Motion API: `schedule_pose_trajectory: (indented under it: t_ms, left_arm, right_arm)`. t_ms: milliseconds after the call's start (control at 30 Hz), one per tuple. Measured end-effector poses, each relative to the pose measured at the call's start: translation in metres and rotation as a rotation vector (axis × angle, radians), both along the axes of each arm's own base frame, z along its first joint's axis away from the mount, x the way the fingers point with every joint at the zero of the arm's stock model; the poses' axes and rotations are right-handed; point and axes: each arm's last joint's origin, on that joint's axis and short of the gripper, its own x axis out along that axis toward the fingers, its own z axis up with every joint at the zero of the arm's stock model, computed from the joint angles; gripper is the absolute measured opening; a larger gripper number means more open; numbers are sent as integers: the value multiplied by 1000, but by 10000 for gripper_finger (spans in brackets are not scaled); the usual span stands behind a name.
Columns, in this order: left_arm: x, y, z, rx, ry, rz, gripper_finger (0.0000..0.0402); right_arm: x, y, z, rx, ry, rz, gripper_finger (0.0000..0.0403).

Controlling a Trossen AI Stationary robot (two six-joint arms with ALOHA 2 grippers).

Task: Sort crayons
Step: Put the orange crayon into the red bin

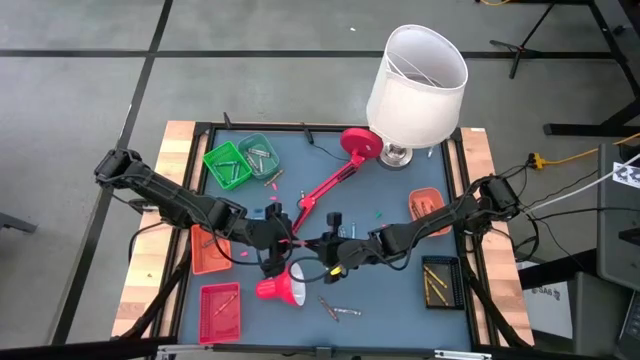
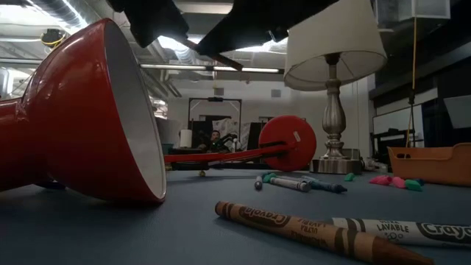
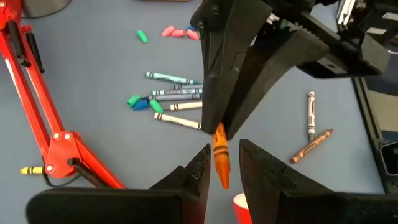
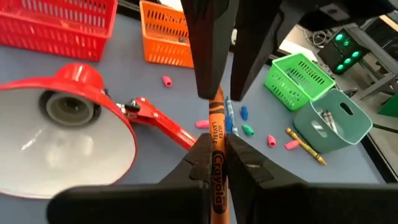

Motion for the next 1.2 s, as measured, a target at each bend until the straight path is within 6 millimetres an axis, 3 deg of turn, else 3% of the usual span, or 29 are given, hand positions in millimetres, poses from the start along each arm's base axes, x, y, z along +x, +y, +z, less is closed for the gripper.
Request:
schedule_pose_trajectory:
  t_ms: [567,933,1200]
  left_arm:
    - [0,0,0,-1,-1,-1,68]
    - [0,0,0,1,2,1,10]
    - [0,0,0,1,2,0,9]
  right_arm:
    - [3,0,5,17,-59,-11,26]
    - [3,0,5,18,-59,-10,26]
    - [3,0,5,19,-58,-7,28]
